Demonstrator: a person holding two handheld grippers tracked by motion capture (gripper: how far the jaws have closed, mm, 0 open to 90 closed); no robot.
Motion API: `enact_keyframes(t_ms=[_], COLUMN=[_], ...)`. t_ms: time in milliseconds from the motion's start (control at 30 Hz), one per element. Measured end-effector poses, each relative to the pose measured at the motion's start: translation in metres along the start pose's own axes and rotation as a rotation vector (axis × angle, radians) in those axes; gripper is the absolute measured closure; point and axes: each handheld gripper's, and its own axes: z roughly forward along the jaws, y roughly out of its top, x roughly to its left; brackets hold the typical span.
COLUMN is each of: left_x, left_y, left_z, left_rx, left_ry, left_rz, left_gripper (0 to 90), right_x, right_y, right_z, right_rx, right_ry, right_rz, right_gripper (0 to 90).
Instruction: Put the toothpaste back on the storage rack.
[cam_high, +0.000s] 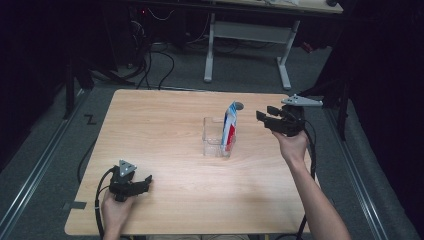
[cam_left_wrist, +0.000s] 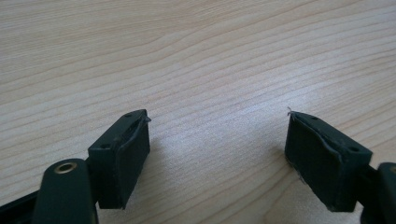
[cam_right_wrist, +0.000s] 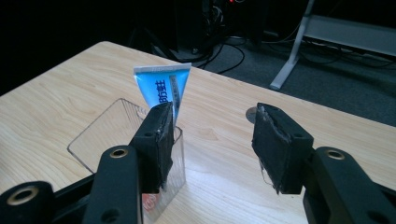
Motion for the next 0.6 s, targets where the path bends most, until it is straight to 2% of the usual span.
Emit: enact_keyframes(t_ms=[133,367,600], left_x=[0.000,0.000,0.000], left_y=[0.000,0.000,0.000], left_z=[0.000,0.000,0.000], left_rx=[-0.001,-0.001,-0.001], left_ry=[0.000,0.000,0.000], left_rz=[-0.001,-0.001,-0.001], left_gripper=[22.8,22.8,22.9], right_x=[-0.002,-0.002,-0.011], right_y=[-0.001,-0.003,-0.016], right_z=[-0.002,-0.010,-0.024], right_rx=[0.007,0.024,0.026], right_ry=[-0.006,-0.019,-0.049], right_rz=[-0.003,-0.046,-0.023], right_gripper=[48.4,48.2,47.8])
